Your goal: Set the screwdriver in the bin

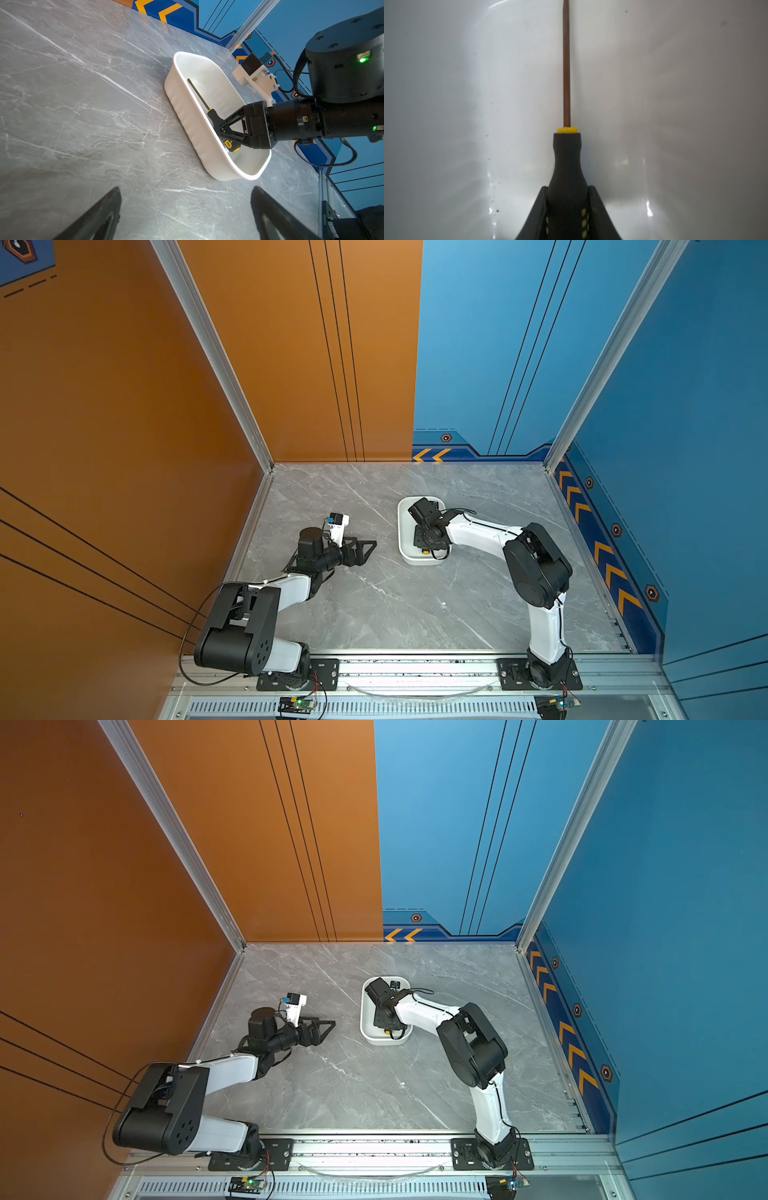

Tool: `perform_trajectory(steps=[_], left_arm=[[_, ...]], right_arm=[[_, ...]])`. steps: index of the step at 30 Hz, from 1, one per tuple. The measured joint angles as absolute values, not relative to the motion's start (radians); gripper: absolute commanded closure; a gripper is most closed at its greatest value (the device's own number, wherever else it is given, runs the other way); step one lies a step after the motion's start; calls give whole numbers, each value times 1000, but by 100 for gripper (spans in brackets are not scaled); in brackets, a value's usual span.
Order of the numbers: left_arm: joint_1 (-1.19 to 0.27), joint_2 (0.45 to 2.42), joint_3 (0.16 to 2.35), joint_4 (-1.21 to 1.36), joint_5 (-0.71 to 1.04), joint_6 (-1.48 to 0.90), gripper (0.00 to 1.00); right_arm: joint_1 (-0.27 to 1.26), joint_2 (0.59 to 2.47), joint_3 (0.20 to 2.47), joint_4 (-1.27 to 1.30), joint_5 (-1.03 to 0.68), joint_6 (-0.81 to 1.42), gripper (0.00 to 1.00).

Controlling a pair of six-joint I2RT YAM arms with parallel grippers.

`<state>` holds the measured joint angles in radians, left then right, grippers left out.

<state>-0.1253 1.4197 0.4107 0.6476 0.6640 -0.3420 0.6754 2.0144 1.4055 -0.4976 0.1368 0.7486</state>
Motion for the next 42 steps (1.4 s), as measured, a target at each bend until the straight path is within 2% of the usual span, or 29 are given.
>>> perform_trajectory(steps=[8,13,19,29,34,37,40,42], left_arm=[[-125,1422,411,648,664,-342,2],[-125,1422,411,648,664,-342,2],[-125,1423,411,648,664,-342,2],[-125,1423,411,648,664,-342,2],[-125,1422,411,648,664,-342,2],[-125,1396,406,647,652,-336,2],[-125,1321,379,648,608,-309,2],[-125,1248,352,647,552,-287,2]], right_arm=[[675,2028,1406,-497,136,748,98],[675,2028,1406,-497,136,739,78],[675,2028,1406,-497,136,731,58],[675,1998,1406,-530,146,686,34],[681,1839,1406,-584,179,616,31],[684,1660,1361,-562,240,517,31],[669,1419,1203,-435,301,359,29],[627,1275,1069,-331,322,261,24]])
